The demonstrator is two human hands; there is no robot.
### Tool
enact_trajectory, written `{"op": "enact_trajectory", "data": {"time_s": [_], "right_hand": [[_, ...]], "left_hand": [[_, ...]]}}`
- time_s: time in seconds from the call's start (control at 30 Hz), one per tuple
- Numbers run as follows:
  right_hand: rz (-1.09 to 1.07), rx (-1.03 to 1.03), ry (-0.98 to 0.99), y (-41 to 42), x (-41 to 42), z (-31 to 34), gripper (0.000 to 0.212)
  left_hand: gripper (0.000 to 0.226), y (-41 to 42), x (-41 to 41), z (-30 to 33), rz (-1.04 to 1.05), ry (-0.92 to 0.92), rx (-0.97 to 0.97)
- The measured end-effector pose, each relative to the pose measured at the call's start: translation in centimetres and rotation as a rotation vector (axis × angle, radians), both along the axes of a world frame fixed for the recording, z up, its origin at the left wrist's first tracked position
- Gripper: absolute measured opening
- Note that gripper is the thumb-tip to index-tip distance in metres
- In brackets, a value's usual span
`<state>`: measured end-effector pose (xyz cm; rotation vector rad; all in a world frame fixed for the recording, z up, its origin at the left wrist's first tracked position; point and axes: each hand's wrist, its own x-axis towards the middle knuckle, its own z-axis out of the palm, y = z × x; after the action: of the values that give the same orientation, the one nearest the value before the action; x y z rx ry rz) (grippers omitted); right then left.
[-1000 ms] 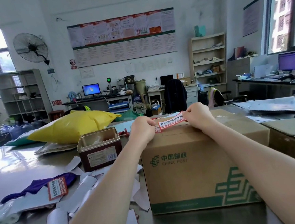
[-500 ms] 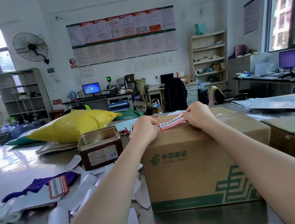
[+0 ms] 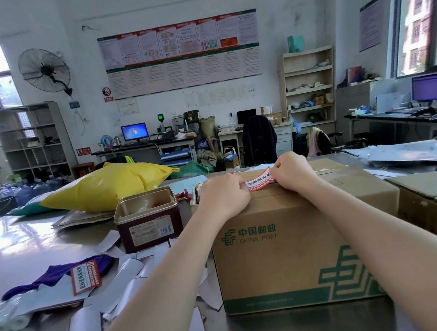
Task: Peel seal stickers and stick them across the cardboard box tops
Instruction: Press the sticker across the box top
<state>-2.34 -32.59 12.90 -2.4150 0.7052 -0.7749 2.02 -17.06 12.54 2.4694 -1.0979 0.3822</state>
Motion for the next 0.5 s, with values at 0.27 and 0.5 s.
{"op": "enact_trajectory", "data": {"time_s": [0.27, 0.5], "right_hand": [[-0.01, 0.014, 0.011, 0.13, -0.14, 0.03, 0.037], [-0.035, 0.037, -0.03, 0.57, -0.57, 0.42, 0.033]], "left_hand": [[0.063, -0.76, 0.15, 0.21, -0.015, 0.072, 0.326], [0.081, -0.82, -0.17, 0.53, -0.014, 0.163, 0.4]]}}
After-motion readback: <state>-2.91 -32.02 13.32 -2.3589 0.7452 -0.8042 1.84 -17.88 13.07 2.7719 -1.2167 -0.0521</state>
